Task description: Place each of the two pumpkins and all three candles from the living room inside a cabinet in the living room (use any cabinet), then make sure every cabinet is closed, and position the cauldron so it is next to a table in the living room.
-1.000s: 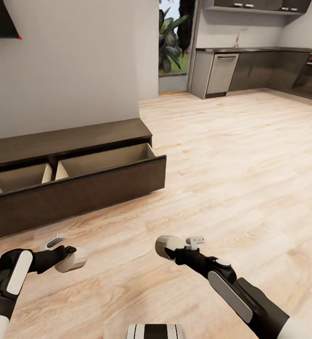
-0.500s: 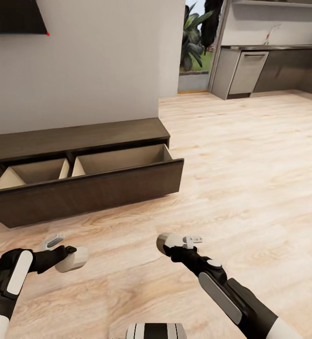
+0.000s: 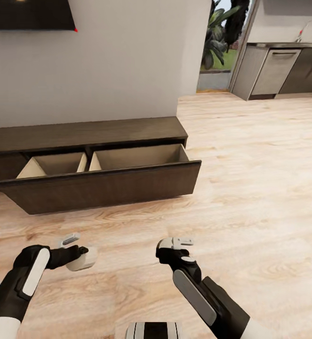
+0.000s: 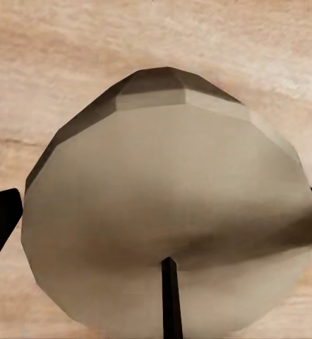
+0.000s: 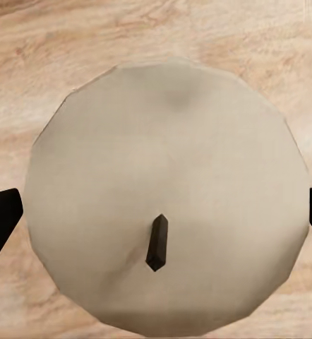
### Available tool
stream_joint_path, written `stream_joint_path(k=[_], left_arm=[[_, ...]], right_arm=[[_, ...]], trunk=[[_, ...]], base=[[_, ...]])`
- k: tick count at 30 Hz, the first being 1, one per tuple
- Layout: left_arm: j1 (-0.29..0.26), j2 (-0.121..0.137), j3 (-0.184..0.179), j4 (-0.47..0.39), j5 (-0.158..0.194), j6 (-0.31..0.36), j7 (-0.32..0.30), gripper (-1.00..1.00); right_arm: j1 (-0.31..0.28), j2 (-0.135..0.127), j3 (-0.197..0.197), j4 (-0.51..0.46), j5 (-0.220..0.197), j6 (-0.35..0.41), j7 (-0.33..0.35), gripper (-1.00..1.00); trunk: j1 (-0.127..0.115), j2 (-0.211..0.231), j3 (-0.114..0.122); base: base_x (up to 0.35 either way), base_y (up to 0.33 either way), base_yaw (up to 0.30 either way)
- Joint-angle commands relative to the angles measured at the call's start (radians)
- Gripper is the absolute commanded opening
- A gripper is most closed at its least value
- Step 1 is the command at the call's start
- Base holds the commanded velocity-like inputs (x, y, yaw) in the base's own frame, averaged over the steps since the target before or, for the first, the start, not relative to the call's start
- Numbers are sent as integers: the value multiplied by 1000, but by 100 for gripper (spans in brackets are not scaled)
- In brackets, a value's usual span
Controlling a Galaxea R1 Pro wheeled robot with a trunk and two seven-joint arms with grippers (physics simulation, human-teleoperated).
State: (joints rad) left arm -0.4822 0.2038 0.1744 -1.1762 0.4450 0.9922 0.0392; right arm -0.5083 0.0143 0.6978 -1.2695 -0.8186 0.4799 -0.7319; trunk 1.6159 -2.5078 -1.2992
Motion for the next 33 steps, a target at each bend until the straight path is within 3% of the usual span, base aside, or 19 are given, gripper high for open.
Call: stream_joint_path(k=[1,4,8,14,16,20,33], left_arm=[[27,-23,-27,-78,-7,6,46,-100],[86,-85,-51,-237,-6,6,194,-100],[105,-115,-56,-279,2,6,307,-100],[109,-119,-58,-292,4,8,326,-100],[109,-117,-58,-294,29,9,326,-100],[109,-107,-62,-295,121,10,327,-100],[109,-93,-67,-288,204,12,323,-100]], right_arm=[[-1,12,14,-21,-6,10,-62,-100],[-1,22,39,-51,-10,19,-127,-100],[-1,25,46,-58,-12,24,-151,-100],[-1,25,47,-59,-8,53,-153,-100],[-1,24,48,-61,-6,51,-149,-100],[-1,24,48,-64,-5,48,-142,-100],[-1,24,46,-65,-12,45,-136,-100]], trunk=[[0,0,-2],[0,0,-4],[0,0,-8],[-1,0,-6],[-2,1,1],[-4,2,16],[-10,5,67]], base=[[1,-1,225],[0,0,222],[0,0,211],[0,0,166],[0,0,43],[0,0,12],[0,0,-138]])
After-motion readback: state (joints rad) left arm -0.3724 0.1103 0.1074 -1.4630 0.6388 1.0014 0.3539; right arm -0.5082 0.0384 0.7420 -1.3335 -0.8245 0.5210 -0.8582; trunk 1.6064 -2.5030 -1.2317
